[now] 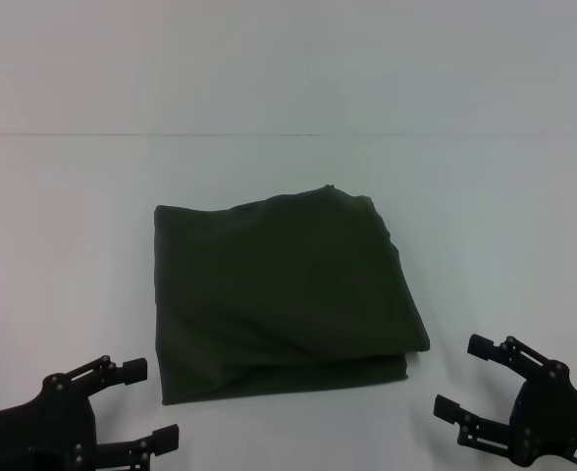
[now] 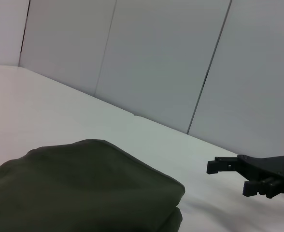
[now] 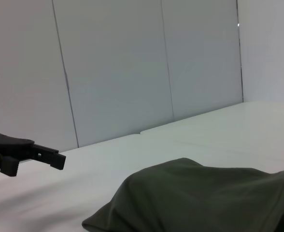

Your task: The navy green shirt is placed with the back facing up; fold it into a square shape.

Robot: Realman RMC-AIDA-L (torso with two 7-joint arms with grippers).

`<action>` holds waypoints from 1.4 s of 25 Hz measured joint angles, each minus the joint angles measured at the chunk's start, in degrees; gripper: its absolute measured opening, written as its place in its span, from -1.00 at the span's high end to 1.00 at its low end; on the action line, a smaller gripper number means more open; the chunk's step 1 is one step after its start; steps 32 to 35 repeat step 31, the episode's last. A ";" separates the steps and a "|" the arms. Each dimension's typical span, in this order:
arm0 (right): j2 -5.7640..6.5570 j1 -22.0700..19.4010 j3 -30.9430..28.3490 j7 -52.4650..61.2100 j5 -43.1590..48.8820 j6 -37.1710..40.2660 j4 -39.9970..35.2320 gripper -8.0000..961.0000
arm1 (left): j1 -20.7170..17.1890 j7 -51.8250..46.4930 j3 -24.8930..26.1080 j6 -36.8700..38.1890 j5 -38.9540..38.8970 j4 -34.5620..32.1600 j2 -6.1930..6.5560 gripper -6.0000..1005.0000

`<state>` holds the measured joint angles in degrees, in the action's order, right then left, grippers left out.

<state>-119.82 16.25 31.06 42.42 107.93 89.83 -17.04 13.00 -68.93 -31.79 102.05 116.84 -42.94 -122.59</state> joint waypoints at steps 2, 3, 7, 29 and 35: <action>0.00 0.05 -0.21 -0.05 0.01 -0.13 0.03 -0.97 | 0.10 0.06 0.00 -0.10 -0.08 0.11 -0.13 -0.91; 0.00 0.09 -0.33 -0.07 0.01 -0.16 0.04 -0.97 | 0.15 0.08 0.00 -0.12 -0.12 0.12 -0.20 -0.91; 0.08 0.24 -0.32 -0.09 0.01 -0.79 -0.26 -0.97 | 0.46 0.12 -0.04 -0.29 -0.04 0.17 -0.47 -0.91; -0.06 -0.14 1.21 -0.15 -0.01 -0.56 1.71 -0.97 | -0.08 0.36 -0.02 -0.33 0.17 1.64 -0.40 -0.91; -0.07 -0.14 1.49 -0.15 -0.01 -0.55 1.88 -0.97 | -0.13 0.37 -0.03 -0.23 0.18 1.64 -0.44 -0.91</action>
